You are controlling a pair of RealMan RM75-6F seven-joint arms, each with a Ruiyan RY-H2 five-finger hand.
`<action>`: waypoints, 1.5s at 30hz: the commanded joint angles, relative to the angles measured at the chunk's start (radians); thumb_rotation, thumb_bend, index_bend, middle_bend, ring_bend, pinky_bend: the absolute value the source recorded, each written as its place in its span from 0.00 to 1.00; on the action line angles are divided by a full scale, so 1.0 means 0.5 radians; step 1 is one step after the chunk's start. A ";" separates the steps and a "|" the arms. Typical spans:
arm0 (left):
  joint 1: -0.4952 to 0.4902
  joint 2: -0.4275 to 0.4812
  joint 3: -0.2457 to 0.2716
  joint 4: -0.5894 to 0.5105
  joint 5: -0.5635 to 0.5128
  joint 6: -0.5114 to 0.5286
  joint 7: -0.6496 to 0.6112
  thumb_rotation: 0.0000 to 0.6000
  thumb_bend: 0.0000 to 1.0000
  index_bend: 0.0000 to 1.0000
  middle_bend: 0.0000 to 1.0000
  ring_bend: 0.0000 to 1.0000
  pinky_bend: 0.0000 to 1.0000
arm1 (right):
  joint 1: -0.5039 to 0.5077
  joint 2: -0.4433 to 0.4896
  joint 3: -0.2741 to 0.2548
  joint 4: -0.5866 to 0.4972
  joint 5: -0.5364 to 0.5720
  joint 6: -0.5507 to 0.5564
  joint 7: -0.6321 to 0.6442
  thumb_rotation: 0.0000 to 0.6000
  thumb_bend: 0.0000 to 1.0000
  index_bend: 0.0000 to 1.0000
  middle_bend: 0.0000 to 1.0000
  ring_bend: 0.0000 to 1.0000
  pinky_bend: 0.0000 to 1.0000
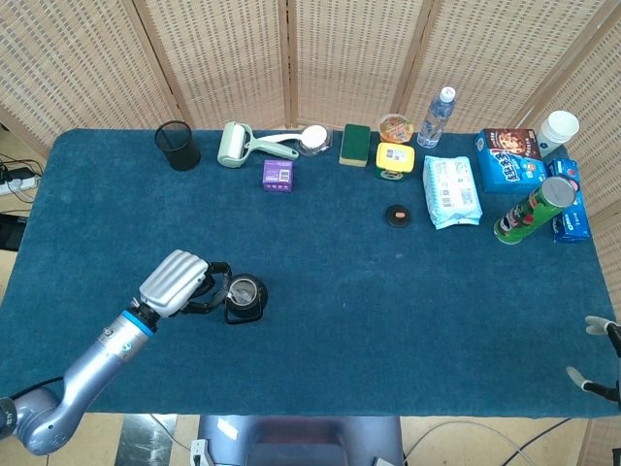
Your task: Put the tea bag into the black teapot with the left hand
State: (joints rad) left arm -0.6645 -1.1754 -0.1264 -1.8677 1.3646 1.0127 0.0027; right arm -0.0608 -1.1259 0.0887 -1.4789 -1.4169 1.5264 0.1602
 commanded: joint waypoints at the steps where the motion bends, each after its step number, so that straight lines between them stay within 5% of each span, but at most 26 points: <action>1: 0.010 -0.017 0.007 0.024 -0.031 0.002 0.021 1.00 0.50 0.69 0.99 0.91 0.83 | -0.001 -0.001 -0.001 0.003 0.002 0.000 0.003 1.00 0.10 0.26 0.36 0.27 0.35; 24: 0.161 0.037 0.157 0.183 -0.218 -0.037 0.126 1.00 0.50 0.69 0.99 0.91 0.83 | 0.007 -0.001 -0.015 -0.019 -0.011 -0.014 -0.040 1.00 0.10 0.26 0.36 0.27 0.35; 26: 0.153 0.066 0.176 0.170 -0.283 -0.097 0.175 1.00 0.49 0.66 0.99 0.91 0.83 | 0.007 -0.001 -0.014 -0.024 -0.013 -0.010 -0.045 1.00 0.10 0.26 0.36 0.27 0.35; 31: 0.113 0.132 0.200 0.121 -0.397 -0.216 0.287 1.00 0.45 0.34 0.99 0.91 0.83 | 0.007 0.004 -0.015 -0.035 -0.015 -0.008 -0.053 1.00 0.10 0.26 0.36 0.27 0.35; 33: 0.105 0.145 0.196 0.103 -0.414 -0.229 0.304 1.00 0.45 0.28 0.99 0.91 0.83 | 0.006 0.003 -0.015 -0.035 -0.015 -0.005 -0.054 1.00 0.10 0.26 0.36 0.27 0.35; 45: 0.074 0.292 0.157 -0.039 -0.391 -0.253 0.309 1.00 0.45 0.13 0.99 0.91 0.83 | 0.003 0.006 -0.015 -0.031 -0.019 0.004 -0.043 1.00 0.10 0.26 0.36 0.27 0.35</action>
State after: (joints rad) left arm -0.6248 -1.0428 -0.0425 -1.8757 1.1607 0.8862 0.1618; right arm -0.0593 -1.1230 0.0813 -1.4943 -1.4263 1.5286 0.1389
